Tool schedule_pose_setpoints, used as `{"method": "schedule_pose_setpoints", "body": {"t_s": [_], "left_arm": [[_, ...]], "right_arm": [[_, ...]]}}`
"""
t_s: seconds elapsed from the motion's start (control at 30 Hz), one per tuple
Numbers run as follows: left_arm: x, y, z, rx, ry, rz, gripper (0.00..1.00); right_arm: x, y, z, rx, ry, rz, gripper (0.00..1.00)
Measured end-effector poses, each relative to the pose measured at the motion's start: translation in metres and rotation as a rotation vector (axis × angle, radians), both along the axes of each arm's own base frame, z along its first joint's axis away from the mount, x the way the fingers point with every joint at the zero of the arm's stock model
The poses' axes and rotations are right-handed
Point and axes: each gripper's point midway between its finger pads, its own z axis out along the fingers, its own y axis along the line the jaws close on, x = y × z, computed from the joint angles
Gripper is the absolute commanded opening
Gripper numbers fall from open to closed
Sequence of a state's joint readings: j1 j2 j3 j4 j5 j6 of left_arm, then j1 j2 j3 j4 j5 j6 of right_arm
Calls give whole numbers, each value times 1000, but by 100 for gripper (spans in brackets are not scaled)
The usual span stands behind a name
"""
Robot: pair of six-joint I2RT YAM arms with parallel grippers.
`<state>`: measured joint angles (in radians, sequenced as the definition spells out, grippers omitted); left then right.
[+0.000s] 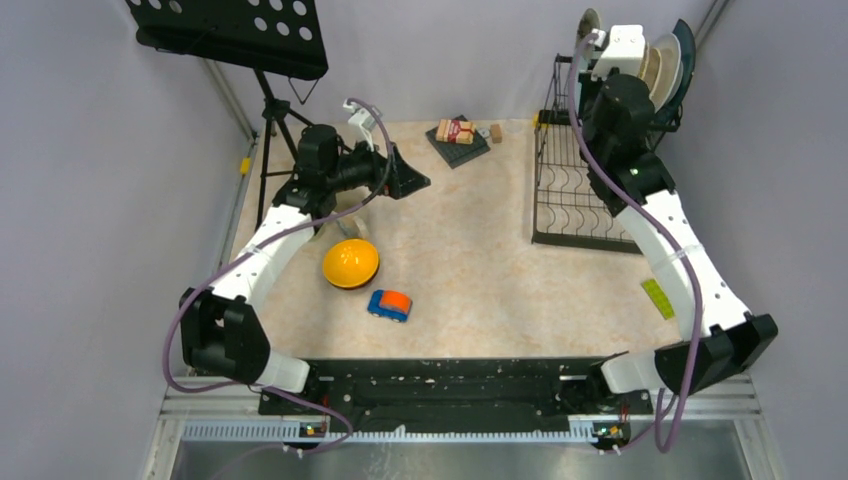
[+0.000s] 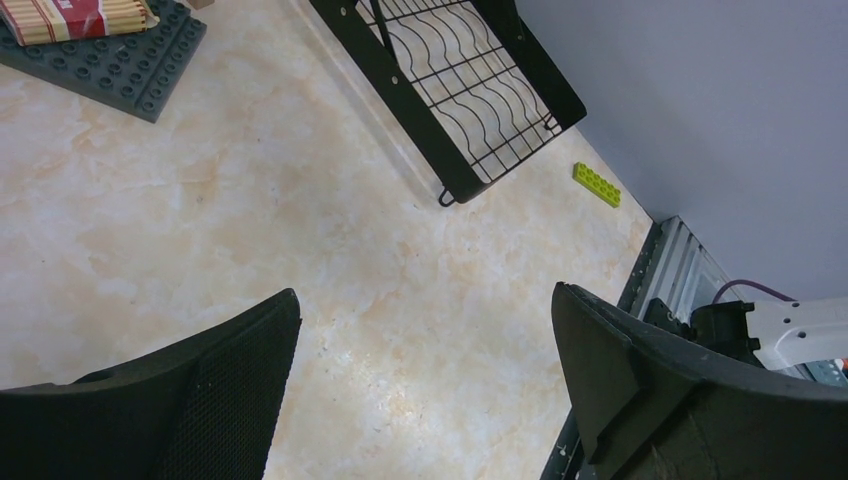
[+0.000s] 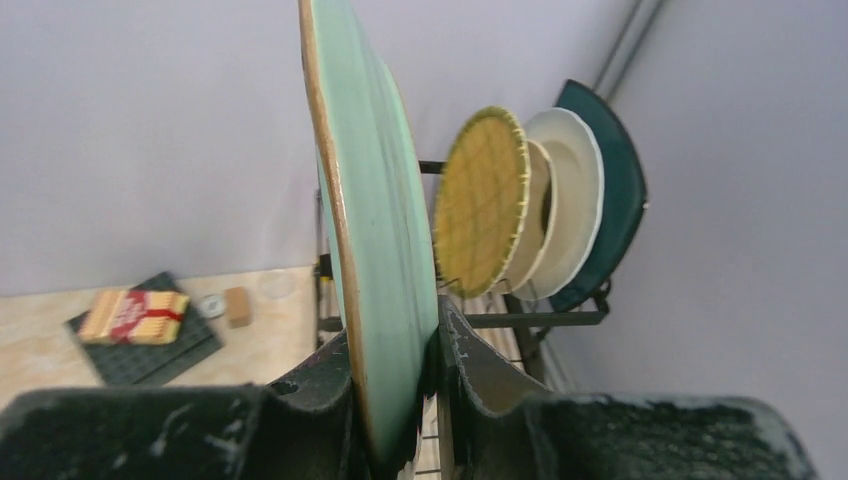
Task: Load the mixed dishes into the dish rack
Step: Insert the plate into the dish rack.
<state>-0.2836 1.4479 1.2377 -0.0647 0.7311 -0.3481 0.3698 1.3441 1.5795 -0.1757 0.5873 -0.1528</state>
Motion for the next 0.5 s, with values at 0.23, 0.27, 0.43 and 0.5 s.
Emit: {"method": "schedule_pose_setpoints", "body": {"t_s": [0.23, 0.27, 0.43, 0.5], "left_arm": [[-2, 1, 2, 3, -11, 0, 99], [-2, 1, 2, 4, -11, 2, 99], [-2, 3, -1, 11, -4, 10, 99], [-1, 3, -2, 15, -1, 13, 99]], "right_arm": [[30, -17, -14, -101, 54, -122, 0], [35, -20, -14, -105, 57, -133, 0], [53, -39, -13, -90, 72, -165, 0], [57, -47, -14, -66, 80, -169, 0]]}}
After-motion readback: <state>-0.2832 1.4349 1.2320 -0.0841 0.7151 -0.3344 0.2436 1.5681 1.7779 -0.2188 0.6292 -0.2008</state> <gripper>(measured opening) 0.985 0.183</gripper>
